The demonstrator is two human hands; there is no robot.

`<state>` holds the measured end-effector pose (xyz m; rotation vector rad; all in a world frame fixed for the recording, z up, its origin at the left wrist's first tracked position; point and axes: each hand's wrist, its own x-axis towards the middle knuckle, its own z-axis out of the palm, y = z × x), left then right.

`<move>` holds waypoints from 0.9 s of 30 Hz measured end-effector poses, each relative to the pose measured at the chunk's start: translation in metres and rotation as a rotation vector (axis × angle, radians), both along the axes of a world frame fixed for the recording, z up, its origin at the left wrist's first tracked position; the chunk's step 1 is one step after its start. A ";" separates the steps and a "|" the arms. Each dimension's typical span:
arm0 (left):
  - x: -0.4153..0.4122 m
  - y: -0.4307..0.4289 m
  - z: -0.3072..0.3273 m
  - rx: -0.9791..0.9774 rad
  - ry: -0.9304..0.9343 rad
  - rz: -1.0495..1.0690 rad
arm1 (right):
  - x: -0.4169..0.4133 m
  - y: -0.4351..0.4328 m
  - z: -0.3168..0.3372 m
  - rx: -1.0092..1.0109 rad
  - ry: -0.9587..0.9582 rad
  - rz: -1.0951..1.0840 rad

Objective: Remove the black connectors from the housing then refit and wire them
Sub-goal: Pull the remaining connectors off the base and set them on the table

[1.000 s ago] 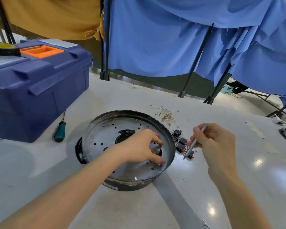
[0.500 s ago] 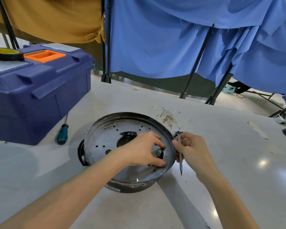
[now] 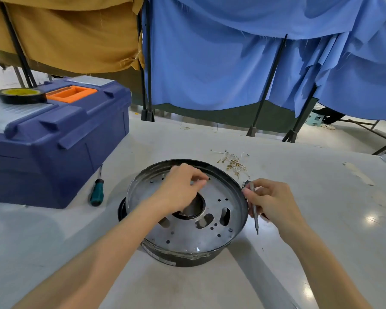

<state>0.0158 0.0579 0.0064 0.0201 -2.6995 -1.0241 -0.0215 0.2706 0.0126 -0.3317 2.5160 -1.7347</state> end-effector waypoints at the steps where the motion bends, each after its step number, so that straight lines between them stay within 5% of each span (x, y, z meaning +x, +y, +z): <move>1: 0.000 -0.009 0.002 -0.044 0.046 0.076 | -0.002 -0.001 0.002 0.013 0.025 -0.015; 4: 0.000 -0.041 0.003 -0.072 0.102 0.305 | -0.006 -0.007 0.007 0.068 0.107 -0.032; 8: 0.006 -0.075 0.009 0.230 0.211 0.556 | -0.009 -0.019 0.007 0.142 0.167 -0.010; 11: 0.009 -0.088 0.009 0.273 0.249 0.633 | -0.010 -0.025 0.003 0.194 0.189 -0.005; 27: 0.019 -0.121 -0.019 -0.076 -0.342 0.731 | -0.015 -0.026 0.001 0.233 0.194 0.011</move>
